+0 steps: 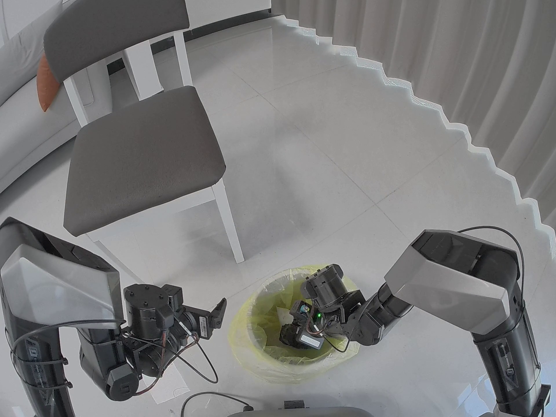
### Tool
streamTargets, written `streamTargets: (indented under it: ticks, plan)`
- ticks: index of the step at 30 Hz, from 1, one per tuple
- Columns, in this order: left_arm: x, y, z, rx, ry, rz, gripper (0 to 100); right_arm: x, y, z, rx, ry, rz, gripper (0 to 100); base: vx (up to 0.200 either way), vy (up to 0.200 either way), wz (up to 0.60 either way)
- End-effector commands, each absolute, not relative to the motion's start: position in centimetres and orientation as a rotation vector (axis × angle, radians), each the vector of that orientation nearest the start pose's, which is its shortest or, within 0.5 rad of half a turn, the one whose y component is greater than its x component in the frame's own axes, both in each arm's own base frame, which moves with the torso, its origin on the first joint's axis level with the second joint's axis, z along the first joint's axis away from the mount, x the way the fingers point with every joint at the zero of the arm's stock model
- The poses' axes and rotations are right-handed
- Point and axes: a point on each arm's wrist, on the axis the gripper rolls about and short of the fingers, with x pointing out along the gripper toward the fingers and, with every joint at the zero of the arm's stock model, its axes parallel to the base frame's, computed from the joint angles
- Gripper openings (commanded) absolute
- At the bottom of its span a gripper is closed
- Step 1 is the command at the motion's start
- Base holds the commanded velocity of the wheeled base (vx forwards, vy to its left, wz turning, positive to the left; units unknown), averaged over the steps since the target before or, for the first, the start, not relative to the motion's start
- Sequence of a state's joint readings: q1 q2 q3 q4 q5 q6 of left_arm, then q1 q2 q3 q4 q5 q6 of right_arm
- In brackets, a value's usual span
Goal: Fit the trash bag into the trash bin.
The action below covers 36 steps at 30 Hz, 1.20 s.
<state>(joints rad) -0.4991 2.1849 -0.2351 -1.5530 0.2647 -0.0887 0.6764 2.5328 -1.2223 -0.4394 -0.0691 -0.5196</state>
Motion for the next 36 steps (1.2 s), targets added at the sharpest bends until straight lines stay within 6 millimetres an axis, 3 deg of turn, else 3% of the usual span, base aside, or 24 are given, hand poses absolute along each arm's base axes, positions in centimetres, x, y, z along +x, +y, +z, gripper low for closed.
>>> streamTargets:
  ticks: [1,6,7,17,21,28,32,36]
  plan:
    - [24.2,-12.6,1.7,0.055,0.363,-0.217,100,34.0,27.1,-5.8,-0.777,0.675,0.77,0,0.0,0.0,0.0]
    - [24.1,-12.7,1.6,0.058,0.368,-0.222,100,33.9,27.0,-5.8,-0.777,0.679,0.768,0,0.0,0.0,0.0]
    - [24.1,-12.7,1.6,0.058,0.369,-0.221,100,33.9,27.0,-5.8,-0.777,0.679,0.768,100,0.0,0.0,0.0]
    - [24.1,-13.1,0.7,0.072,0.396,-0.233,100,33.5,26.8,-5.7,-0.756,0.618,0.76,100,0.0,0.0,0.0]
    - [23.7,-13.7,-0.3,0.091,0.429,-0.257,100,32.8,26.1,-3.2,-0.736,0.558,0.747,100,0.0,0.0,0.0]
    - [23.6,-14.5,-3.5,0.139,0.517,-0.273,100,32.3,21.8,1.6,-0.675,0.493,0.657,100,0.0,0.0,0.0]
    - [24.3,-13.9,-5.6,0.169,0.566,-0.237,100,32.8,17.5,4.7,-0.575,0.462,0.533,100,0.0,0.0,0.0]
    - [24.8,-13.8,-6.9,0.187,0.585,-0.227,100,33.1,14.0,6.4,-0.533,0.463,0.447,100,0.0,0.0,0.0]
